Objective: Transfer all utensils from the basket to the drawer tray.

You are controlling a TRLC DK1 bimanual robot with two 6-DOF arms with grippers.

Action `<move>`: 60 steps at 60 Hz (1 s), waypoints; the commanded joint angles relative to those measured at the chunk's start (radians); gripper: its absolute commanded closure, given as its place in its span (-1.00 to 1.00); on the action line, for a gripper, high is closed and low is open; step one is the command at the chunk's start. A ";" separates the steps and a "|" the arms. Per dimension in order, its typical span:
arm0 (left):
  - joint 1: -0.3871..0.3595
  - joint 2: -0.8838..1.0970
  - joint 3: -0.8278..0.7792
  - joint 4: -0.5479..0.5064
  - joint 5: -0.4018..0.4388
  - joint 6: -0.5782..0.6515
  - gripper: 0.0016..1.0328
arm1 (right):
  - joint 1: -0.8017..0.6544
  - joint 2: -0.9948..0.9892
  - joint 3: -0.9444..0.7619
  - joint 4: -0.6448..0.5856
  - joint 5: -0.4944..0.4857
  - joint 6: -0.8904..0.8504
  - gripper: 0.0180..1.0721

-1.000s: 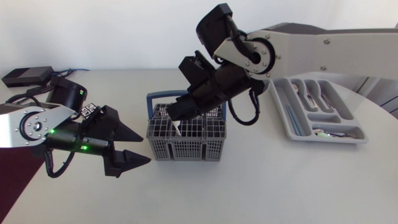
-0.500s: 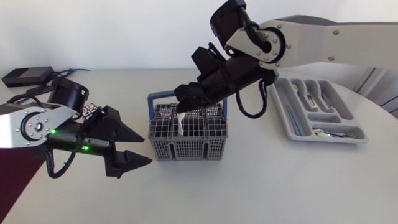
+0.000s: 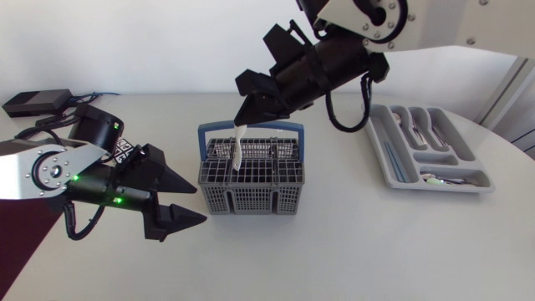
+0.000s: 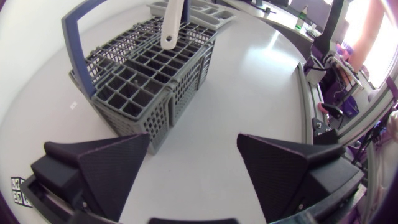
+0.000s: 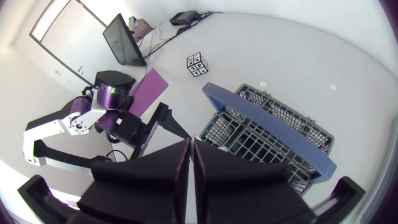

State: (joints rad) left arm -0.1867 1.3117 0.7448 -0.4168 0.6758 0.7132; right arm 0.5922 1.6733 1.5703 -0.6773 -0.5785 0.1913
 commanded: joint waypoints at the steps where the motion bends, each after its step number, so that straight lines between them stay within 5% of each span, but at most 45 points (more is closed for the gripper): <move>1: -0.008 0.015 0.001 -0.002 0.002 -0.014 -0.90 | -0.011 -0.021 0.034 -0.039 -0.018 0.025 0.88; 16: -0.013 0.000 -0.002 -0.002 0.002 -0.021 -0.90 | -0.086 -0.027 0.137 -0.274 -0.032 -0.056 0.88; 31: -0.033 -0.014 -0.002 -0.004 -0.002 -0.031 -0.90 | -0.192 -0.041 0.112 -0.484 0.105 -0.224 0.88; 49: -0.037 -0.029 -0.001 -0.005 -0.012 -0.038 -0.90 | -0.358 -0.127 -0.049 -0.473 0.332 -0.360 0.88; 60: -0.037 -0.029 0.002 -0.004 -0.012 -0.038 -0.90 | -0.419 -0.233 -0.251 -0.263 0.657 -0.435 0.89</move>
State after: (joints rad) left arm -0.2184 1.2957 0.7448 -0.4171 0.6655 0.6876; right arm 0.1955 1.4818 1.4048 -0.9894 0.0051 -0.1909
